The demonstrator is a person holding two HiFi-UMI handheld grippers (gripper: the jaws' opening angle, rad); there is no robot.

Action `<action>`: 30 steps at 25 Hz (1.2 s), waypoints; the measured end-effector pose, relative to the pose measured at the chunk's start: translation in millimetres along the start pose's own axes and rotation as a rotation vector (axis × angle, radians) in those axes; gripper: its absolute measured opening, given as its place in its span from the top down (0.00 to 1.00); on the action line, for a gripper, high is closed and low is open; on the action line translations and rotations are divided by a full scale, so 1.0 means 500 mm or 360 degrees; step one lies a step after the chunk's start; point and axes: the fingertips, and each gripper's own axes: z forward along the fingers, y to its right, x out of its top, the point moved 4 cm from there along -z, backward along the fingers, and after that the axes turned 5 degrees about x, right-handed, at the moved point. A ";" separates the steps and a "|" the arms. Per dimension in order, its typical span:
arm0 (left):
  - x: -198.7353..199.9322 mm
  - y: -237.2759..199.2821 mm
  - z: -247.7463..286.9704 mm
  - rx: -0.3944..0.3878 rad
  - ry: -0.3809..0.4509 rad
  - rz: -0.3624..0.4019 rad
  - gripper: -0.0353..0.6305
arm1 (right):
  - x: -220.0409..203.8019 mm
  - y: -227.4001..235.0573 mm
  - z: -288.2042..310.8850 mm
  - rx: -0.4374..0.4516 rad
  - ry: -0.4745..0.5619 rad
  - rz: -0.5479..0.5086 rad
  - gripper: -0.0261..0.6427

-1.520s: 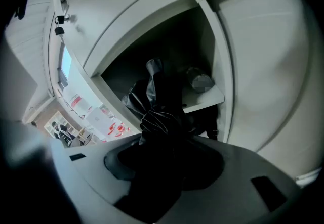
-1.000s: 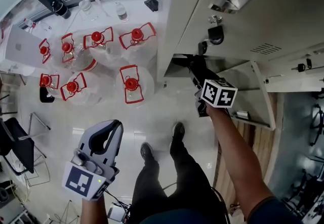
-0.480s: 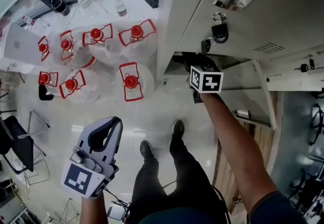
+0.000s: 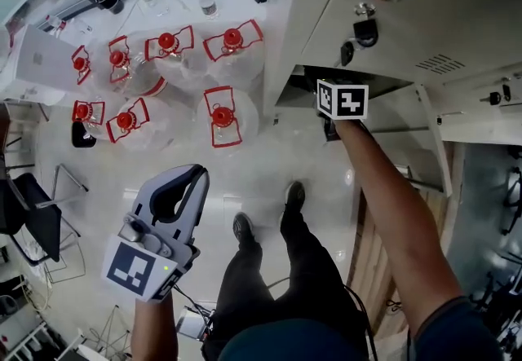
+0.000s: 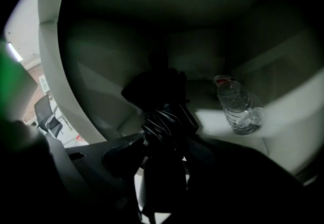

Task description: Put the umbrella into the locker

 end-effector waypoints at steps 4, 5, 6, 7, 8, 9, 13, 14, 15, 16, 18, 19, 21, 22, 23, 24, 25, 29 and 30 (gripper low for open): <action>0.010 -0.008 -0.028 0.0023 -0.0018 0.0026 0.89 | -0.002 -0.010 -0.038 -0.0028 0.0021 -0.0011 0.63; 0.017 -0.008 -0.035 0.0025 0.0002 0.0028 0.89 | -0.003 -0.013 -0.050 -0.0033 0.0026 -0.0018 0.63; 0.029 -0.007 -0.041 0.0024 0.0039 0.0026 0.89 | -0.005 -0.016 -0.062 -0.0037 0.0026 -0.0023 0.63; 0.041 -0.006 -0.048 0.0024 0.0080 0.0023 0.89 | -0.008 -0.019 -0.075 -0.0041 0.0022 -0.0025 0.63; 0.047 -0.005 -0.057 0.0028 0.0100 0.0024 0.89 | -0.012 -0.022 -0.089 -0.0046 0.0018 -0.0022 0.63; 0.048 -0.006 -0.070 0.0038 0.0090 0.0030 0.89 | -0.016 -0.025 -0.105 -0.0054 0.0019 -0.0013 0.63; 0.052 -0.009 -0.130 0.0074 0.0047 0.0050 0.89 | -0.043 -0.050 -0.196 -0.0074 0.0051 0.0059 0.63; 0.058 -0.009 -0.143 0.0076 0.0055 0.0056 0.89 | -0.051 -0.059 -0.221 -0.0073 0.0054 0.0069 0.63; 0.065 -0.008 -0.157 0.0078 0.0067 0.0063 0.89 | -0.058 -0.070 -0.245 -0.0068 0.0060 0.0079 0.63; 0.074 -0.008 -0.170 0.0079 0.0083 0.0073 0.89 | -0.063 -0.083 -0.271 -0.0057 0.0069 0.0095 0.63; 0.093 -0.006 -0.195 0.0084 0.0118 0.0098 0.89 | -0.068 -0.115 -0.326 -0.0021 0.0097 0.0136 0.63; 0.099 -0.004 -0.208 0.0088 0.0117 0.0107 0.89 | -0.069 -0.136 -0.355 0.0005 0.0109 0.0148 0.63; 0.113 0.003 -0.237 0.0097 0.0110 0.0107 0.89 | -0.067 -0.179 -0.415 0.0056 0.0135 0.0155 0.63; 0.122 0.007 -0.251 0.0102 0.0117 0.0104 0.89 | -0.063 -0.199 -0.446 0.0079 0.0153 0.0159 0.64; 0.132 0.012 -0.264 0.0105 0.0127 0.0103 0.89 | -0.056 -0.218 -0.475 0.0101 0.0177 0.0167 0.66; 0.140 0.016 -0.276 0.0105 0.0138 0.0106 0.89 | -0.047 -0.235 -0.504 0.0124 0.0206 0.0174 0.67; 0.147 0.022 -0.289 0.0101 0.0148 0.0114 0.89 | -0.035 -0.252 -0.533 0.0148 0.0237 0.0177 0.69; 0.186 0.049 -0.342 0.0087 0.0213 0.0152 0.89 | 0.031 -0.319 -0.645 0.0243 0.0381 0.0148 0.74; 0.198 0.056 -0.357 0.0083 0.0227 0.0156 0.89 | 0.052 -0.338 -0.673 0.0269 0.0418 0.0125 0.75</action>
